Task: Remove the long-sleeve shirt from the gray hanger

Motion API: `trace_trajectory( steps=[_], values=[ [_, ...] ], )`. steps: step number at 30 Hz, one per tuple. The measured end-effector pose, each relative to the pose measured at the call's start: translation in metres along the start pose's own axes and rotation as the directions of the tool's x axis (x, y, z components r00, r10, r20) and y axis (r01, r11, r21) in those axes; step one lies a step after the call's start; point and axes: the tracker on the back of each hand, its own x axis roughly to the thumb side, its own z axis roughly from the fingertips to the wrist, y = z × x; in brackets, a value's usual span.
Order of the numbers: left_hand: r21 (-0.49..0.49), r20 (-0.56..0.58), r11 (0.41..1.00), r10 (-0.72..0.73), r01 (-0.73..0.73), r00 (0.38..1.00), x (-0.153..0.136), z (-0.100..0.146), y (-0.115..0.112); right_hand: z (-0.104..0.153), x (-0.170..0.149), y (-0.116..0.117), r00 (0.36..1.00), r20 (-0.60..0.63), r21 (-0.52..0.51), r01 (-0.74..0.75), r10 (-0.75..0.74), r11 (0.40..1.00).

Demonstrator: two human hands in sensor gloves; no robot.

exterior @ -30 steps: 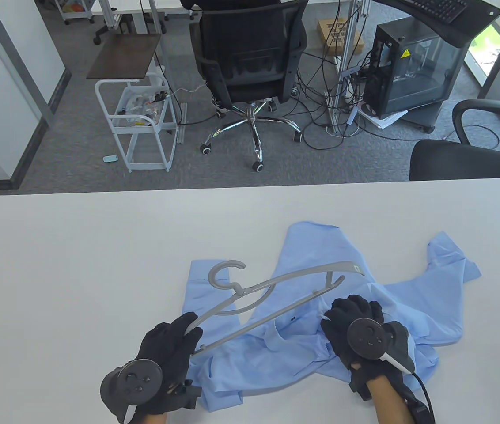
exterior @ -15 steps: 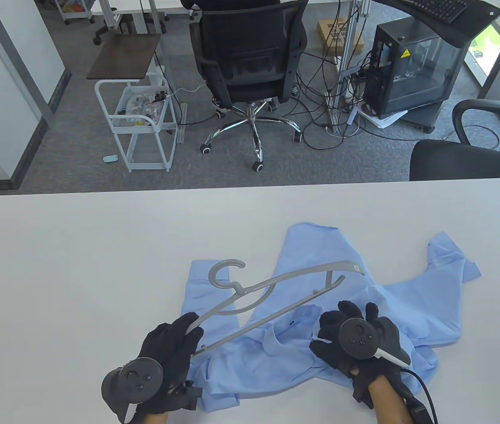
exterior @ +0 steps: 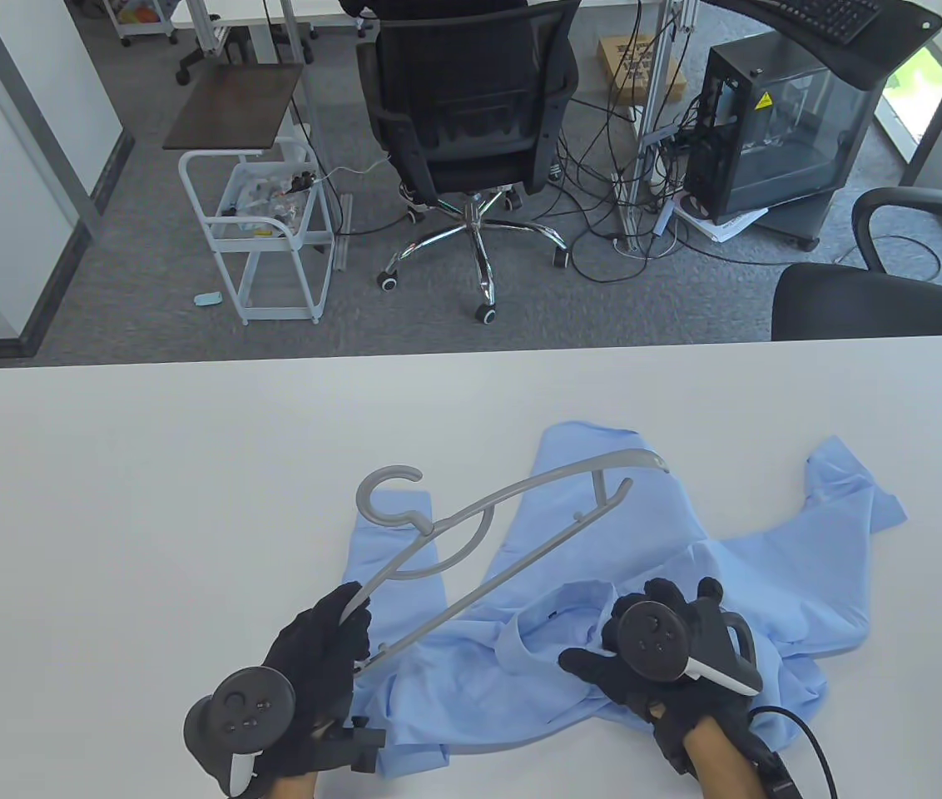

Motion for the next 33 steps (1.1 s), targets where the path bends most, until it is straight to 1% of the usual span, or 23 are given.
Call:
trace_trajectory(
  steps=[1,3,6,7,12,15,18,23,28,33],
  values=[
    [0.004,-0.006,1.0,0.007,-0.007,1.0,0.0,0.0,0.0,0.001,0.001,-0.002,1.0,-0.009,-0.043,-0.005,0.004,0.999],
    [0.013,-0.029,1.0,0.02,-0.019,0.999,-0.001,0.0,0.001,0.006,0.003,-0.007,0.999,-0.035,-0.159,-0.029,0.024,0.987],
    [-0.001,-0.07,0.997,0.072,-0.072,0.995,-0.005,-0.001,0.001,0.009,0.001,-0.011,0.999,-0.039,-0.251,0.002,-0.012,0.968],
    [-0.005,-0.082,0.996,0.09,-0.091,0.993,-0.006,-0.001,0.001,0.011,0.0,-0.012,0.998,-0.035,-0.285,0.033,-0.045,0.958],
    [-0.004,-0.105,0.995,0.096,-0.097,0.99,-0.008,-0.002,0.001,0.012,-0.007,-0.01,0.994,0.001,-0.335,0.107,-0.114,0.936],
    [0.0,-0.118,0.996,0.093,-0.093,0.989,-0.008,-0.002,0.0,0.015,-0.01,-0.01,0.986,0.021,-0.393,0.163,-0.168,0.905],
    [0.015,-0.145,0.995,0.096,-0.095,0.985,-0.01,-0.002,0.001,0.016,-0.012,-0.011,0.981,0.033,-0.412,0.189,-0.193,0.891],
    [0.027,-0.196,0.996,0.088,-0.085,0.977,-0.016,-0.003,0.0,0.015,-0.011,-0.01,0.982,0.027,-0.392,0.181,-0.185,0.902],
    [0.004,-0.244,0.997,0.079,-0.081,0.967,-0.024,-0.006,-0.006,0.014,-0.011,-0.009,0.984,0.022,-0.384,0.174,-0.179,0.907],
    [0.005,-0.304,0.998,0.066,-0.067,0.95,-0.034,-0.008,-0.01,0.014,-0.011,-0.01,0.982,0.019,-0.385,0.18,-0.187,0.905]
  ],
)
